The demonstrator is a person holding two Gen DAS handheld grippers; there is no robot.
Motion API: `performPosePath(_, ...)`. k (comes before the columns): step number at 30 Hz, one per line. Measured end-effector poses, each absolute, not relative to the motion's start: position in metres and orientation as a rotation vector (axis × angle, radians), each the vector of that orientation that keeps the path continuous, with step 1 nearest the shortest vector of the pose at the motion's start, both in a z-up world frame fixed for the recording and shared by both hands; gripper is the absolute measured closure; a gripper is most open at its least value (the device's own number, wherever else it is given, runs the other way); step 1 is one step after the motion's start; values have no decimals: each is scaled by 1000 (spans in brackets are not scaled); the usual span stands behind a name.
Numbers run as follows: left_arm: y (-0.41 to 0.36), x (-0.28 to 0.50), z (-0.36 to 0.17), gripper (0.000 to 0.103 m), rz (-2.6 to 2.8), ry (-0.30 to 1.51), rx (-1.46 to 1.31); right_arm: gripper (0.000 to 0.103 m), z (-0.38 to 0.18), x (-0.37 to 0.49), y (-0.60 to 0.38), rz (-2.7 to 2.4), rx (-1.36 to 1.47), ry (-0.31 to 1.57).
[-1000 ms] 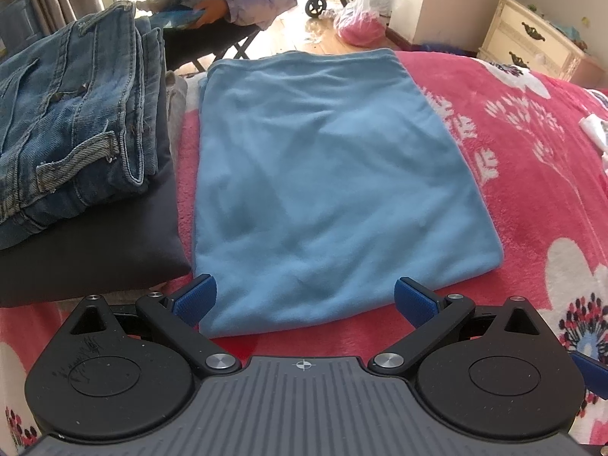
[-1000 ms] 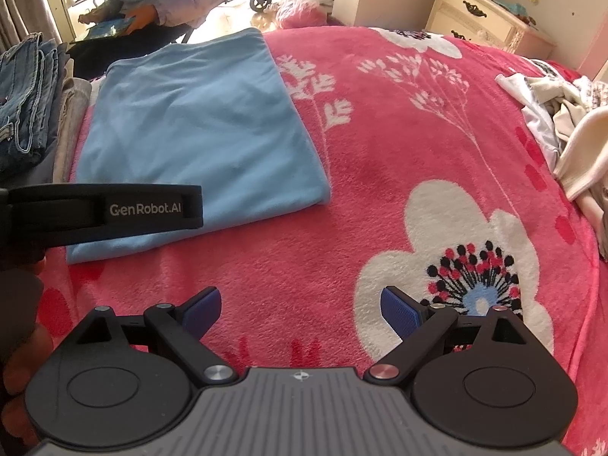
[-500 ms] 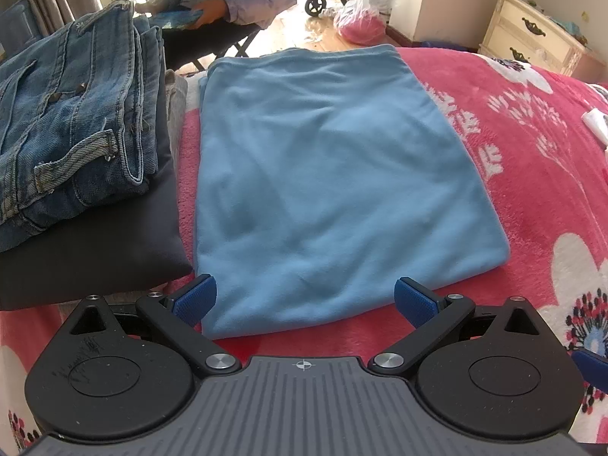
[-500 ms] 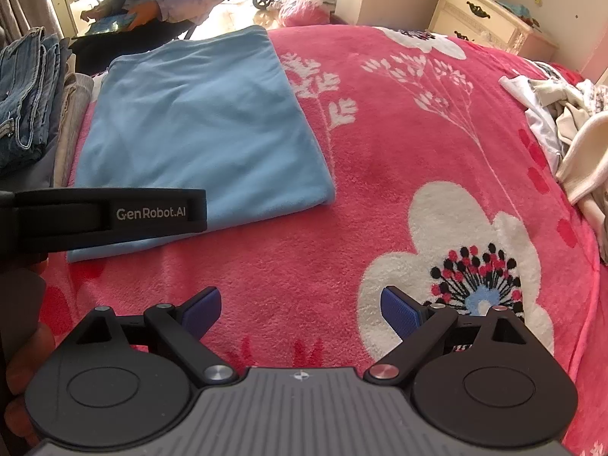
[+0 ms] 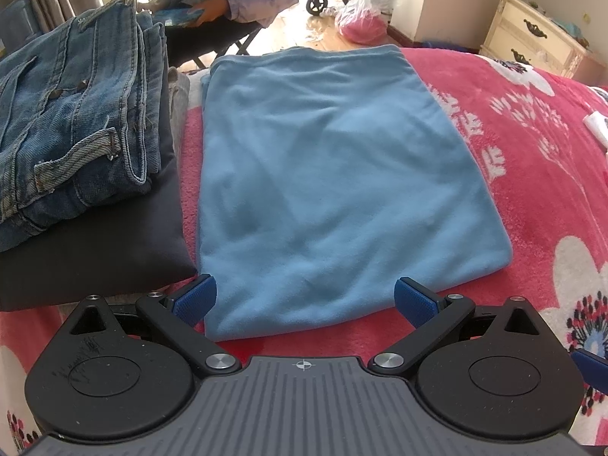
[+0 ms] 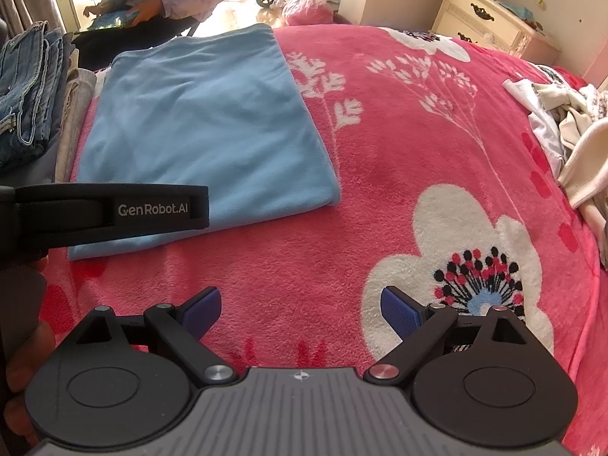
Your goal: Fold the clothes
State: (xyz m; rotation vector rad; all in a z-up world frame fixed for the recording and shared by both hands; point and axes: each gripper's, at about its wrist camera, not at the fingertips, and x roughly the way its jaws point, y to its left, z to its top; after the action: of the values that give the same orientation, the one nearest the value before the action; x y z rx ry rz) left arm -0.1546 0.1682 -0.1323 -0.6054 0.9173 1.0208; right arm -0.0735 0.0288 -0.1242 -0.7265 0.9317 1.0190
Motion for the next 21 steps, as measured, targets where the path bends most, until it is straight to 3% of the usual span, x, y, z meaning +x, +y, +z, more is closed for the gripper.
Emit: performPosePath(21, 169, -156, -130, 2, 1016, 905, -600, 9, -124, -73, 30, 1018, -733, 932)
